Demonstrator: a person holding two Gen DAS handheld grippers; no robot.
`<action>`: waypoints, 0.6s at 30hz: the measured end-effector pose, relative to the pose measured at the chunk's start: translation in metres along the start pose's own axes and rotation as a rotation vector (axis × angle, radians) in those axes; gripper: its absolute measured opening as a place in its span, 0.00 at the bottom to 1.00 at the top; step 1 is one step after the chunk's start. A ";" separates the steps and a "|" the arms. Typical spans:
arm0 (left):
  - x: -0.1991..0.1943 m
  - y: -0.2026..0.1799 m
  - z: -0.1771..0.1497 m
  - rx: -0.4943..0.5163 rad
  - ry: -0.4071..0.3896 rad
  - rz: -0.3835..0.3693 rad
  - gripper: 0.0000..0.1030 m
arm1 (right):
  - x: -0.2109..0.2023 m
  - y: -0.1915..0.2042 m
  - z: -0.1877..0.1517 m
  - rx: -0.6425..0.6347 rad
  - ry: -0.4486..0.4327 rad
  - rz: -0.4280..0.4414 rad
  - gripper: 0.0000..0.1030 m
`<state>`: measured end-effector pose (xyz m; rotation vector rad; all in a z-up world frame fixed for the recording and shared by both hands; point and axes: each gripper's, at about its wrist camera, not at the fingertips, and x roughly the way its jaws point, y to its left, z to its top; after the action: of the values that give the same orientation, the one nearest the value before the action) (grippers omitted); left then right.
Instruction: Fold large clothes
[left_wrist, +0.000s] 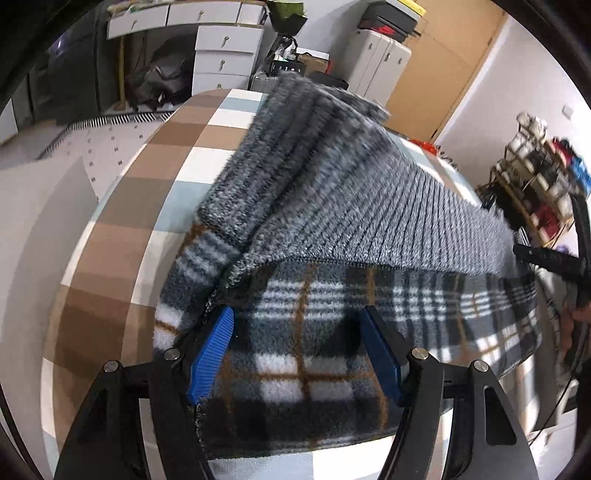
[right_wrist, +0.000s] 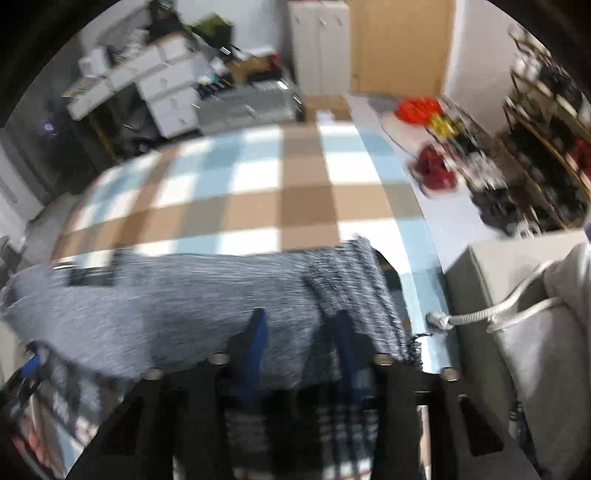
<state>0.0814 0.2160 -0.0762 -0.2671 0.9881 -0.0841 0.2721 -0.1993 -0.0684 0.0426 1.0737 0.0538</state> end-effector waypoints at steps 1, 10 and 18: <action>0.003 -0.003 0.000 0.013 -0.001 0.015 0.64 | 0.008 -0.005 0.000 0.015 0.018 -0.006 0.24; -0.006 -0.002 0.005 -0.010 -0.008 -0.021 0.71 | 0.007 -0.022 -0.003 0.060 0.020 0.082 0.24; -0.080 -0.014 0.030 0.005 -0.116 -0.175 0.71 | -0.075 -0.020 -0.096 0.100 -0.217 0.288 0.29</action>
<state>0.0634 0.2235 0.0083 -0.3500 0.8476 -0.2278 0.1523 -0.2233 -0.0492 0.2877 0.8461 0.2498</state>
